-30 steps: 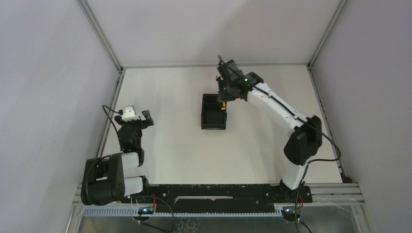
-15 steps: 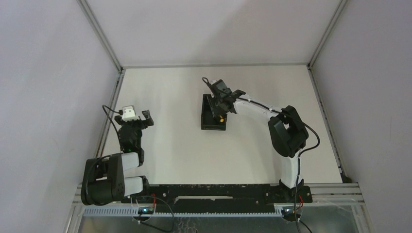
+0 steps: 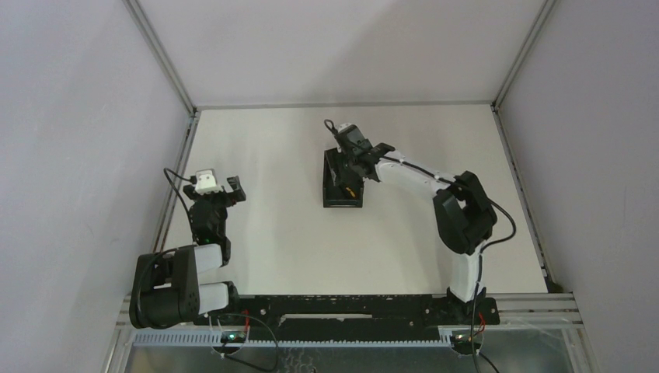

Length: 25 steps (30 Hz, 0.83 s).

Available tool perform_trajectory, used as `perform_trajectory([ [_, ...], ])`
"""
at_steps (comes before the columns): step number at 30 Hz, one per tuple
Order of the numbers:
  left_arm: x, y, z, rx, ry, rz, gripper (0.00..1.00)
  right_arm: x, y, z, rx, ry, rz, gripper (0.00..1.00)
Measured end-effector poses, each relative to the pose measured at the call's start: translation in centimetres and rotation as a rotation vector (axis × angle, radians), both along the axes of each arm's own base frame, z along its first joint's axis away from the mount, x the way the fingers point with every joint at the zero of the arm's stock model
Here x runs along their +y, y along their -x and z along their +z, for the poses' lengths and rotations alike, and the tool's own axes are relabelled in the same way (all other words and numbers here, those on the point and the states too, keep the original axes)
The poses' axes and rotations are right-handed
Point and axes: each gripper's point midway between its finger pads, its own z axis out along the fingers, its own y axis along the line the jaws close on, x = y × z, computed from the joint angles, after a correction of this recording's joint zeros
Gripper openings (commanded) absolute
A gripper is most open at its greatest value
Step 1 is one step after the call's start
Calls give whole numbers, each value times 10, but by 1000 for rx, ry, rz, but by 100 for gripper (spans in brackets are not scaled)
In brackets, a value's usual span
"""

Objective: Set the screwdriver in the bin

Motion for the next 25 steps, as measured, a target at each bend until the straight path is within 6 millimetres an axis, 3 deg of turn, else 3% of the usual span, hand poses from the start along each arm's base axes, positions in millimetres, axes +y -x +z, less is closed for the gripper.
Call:
perform_trajectory([
  [2,0,0,0,0,0,0,100,-5,2,36,-62,-37,-21,99],
  [5,0,0,0,0,0,0,100,-28,4,100,-191,-101,-90,100],
  [7,0,0,0,0,0,0,100,-54,8,138,-271,-141,-152,100],
  [10,0,0,0,0,0,0,100,-112,7,166,-341,-155,-290,100],
  [12,0,0,0,0,0,0,100,-164,5,165,-352,-122,-417,100],
  [14,0,0,0,0,0,0,100,-219,7,150,-329,-68,-548,100],
  [17,0,0,0,0,0,0,100,-278,23,119,-264,11,-692,100],
  [20,0,0,0,0,0,0,100,-304,40,100,-212,47,-754,100],
  [25,0,0,0,0,0,0,100,-302,45,108,-240,3,-733,100],
])
